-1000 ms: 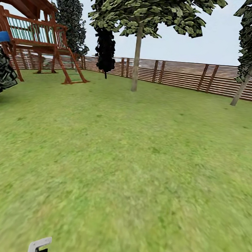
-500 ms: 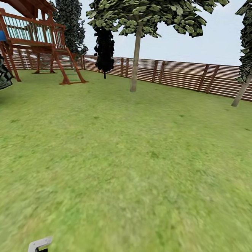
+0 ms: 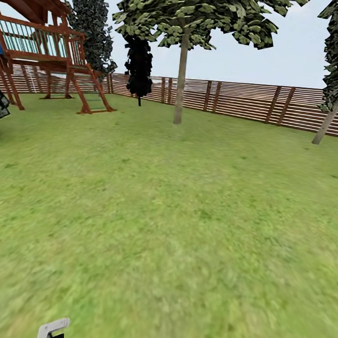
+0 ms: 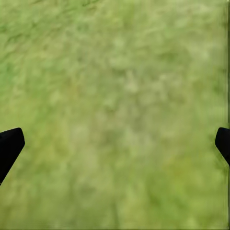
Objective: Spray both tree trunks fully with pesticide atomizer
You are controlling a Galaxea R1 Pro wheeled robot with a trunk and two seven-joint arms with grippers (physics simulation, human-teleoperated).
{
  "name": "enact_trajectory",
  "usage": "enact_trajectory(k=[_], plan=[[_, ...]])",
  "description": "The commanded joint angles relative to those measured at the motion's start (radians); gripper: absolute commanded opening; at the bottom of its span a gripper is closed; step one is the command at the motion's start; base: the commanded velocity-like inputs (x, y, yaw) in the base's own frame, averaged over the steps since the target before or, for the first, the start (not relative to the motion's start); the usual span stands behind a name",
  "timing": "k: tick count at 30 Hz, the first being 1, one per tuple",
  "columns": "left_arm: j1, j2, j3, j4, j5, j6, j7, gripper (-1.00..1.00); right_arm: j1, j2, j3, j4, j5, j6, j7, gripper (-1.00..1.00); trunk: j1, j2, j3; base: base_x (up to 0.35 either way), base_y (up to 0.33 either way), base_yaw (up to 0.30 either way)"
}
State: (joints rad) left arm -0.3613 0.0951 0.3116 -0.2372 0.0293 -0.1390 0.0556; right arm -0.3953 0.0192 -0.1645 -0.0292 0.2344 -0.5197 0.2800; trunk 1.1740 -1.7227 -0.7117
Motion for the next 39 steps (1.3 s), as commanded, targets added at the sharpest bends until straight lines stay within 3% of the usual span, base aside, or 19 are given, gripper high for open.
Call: enact_trajectory(k=[1,39], plan=[[-0.001,0.0,-0.002,0.001,0.003,-0.004,0.003,-1.0,0.0,0.0,-0.009,0.0,0.006,-0.002,0.004,1.0,0.0,0.0,-0.001,0.326,-0.109,0.0],[-0.001,0.0,-0.002,-0.001,0.003,-0.004,0.003,-1.0,0.0,0.0,-0.009,0.0,0.006,-0.002,0.004,1.0,0.0,0.0,-0.001,0.326,-0.109,0.0]])
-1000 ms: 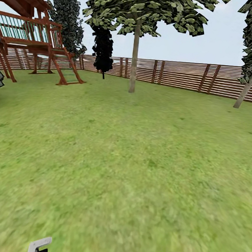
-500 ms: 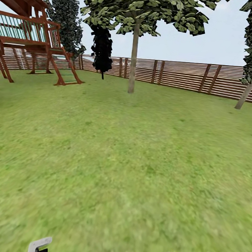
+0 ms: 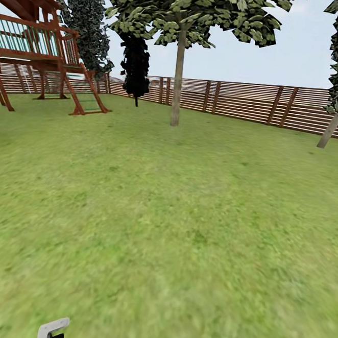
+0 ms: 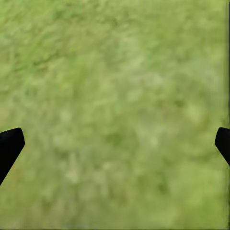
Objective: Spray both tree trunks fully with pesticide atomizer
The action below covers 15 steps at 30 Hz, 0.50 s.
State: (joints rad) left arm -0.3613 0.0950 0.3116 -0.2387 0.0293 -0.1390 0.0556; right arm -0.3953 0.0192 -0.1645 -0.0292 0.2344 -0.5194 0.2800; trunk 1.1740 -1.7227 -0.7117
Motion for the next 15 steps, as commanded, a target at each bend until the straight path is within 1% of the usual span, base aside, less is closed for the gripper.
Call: enact_trajectory(k=[1,15], plan=[[-0.001,0.0,-0.002,0.001,0.003,-0.004,0.003,-1.0,0.0,0.0,-0.009,0.0,0.006,-0.002,0.004,1.0,0.0,0.0,-0.001,0.326,-0.109,0.0],[-0.001,0.0,-0.002,0.001,0.003,-0.004,0.003,-1.0,0.0,0.0,-0.009,0.0,0.006,-0.002,0.004,1.0,0.0,0.0,-0.001,0.326,-0.109,0.0]])
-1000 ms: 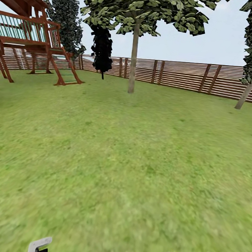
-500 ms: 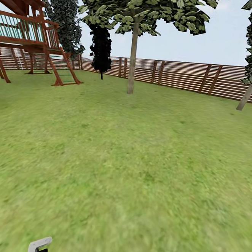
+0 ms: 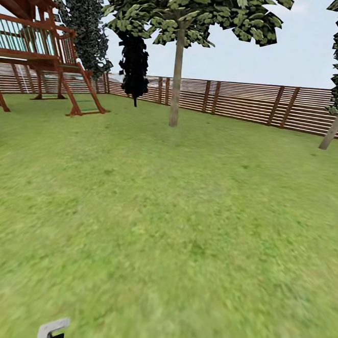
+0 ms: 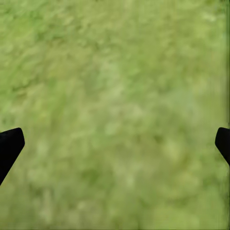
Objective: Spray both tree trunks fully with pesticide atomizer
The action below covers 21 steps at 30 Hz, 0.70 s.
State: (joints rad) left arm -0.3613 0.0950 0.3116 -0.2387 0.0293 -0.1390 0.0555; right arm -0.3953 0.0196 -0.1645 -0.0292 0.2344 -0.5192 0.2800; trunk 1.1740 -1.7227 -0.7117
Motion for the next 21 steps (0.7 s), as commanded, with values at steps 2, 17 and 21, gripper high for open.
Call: enact_trajectory(k=[2,17,21], plan=[[-0.001,0.0,-0.002,0.001,0.003,-0.004,0.003,-1.0,0.0,0.0,-0.009,0.0,0.006,-0.002,0.004,1.0,0.0,0.0,-0.001,0.326,-0.109,0.0],[-0.001,0.0,-0.002,0.001,0.003,-0.004,0.003,-1.0,0.0,0.0,-0.009,0.0,0.006,-0.002,0.004,1.0,0.0,0.0,-0.001,0.326,-0.109,0.0],[-0.001,0.0,-0.002,0.001,0.003,-0.004,0.003,-1.0,0.0,0.0,-0.009,0.0,0.006,-0.002,0.004,1.0,0.0,0.0,-0.001,0.326,-0.109,0.0]])
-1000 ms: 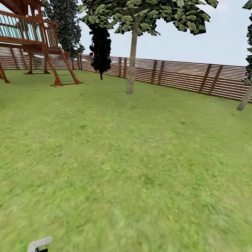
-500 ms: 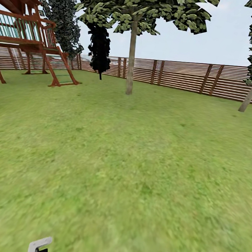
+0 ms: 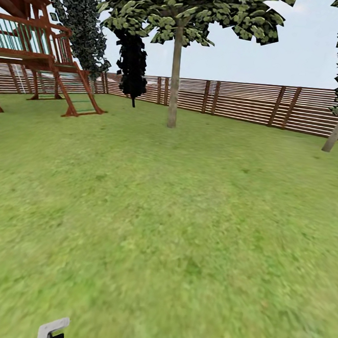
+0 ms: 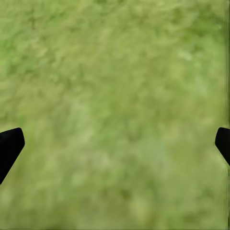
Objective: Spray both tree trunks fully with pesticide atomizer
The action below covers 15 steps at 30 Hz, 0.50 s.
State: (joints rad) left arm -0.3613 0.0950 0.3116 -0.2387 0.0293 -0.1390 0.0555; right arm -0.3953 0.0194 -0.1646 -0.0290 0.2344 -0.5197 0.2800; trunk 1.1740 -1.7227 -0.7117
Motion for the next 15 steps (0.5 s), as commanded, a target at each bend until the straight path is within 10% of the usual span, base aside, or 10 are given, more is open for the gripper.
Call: enact_trajectory(k=[1,15], plan=[[-0.001,0.0,-0.002,0.001,0.003,-0.004,0.003,-1.0,0.0,0.0,-0.009,0.0,0.006,-0.002,0.004,1.0,0.0,0.0,-0.001,0.326,-0.109,0.0],[-0.001,0.0,-0.002,0.001,0.003,-0.004,0.003,-1.0,0.0,0.0,-0.009,0.0,0.006,-0.002,0.004,1.0,0.0,0.0,-0.001,0.326,-0.109,0.0]])
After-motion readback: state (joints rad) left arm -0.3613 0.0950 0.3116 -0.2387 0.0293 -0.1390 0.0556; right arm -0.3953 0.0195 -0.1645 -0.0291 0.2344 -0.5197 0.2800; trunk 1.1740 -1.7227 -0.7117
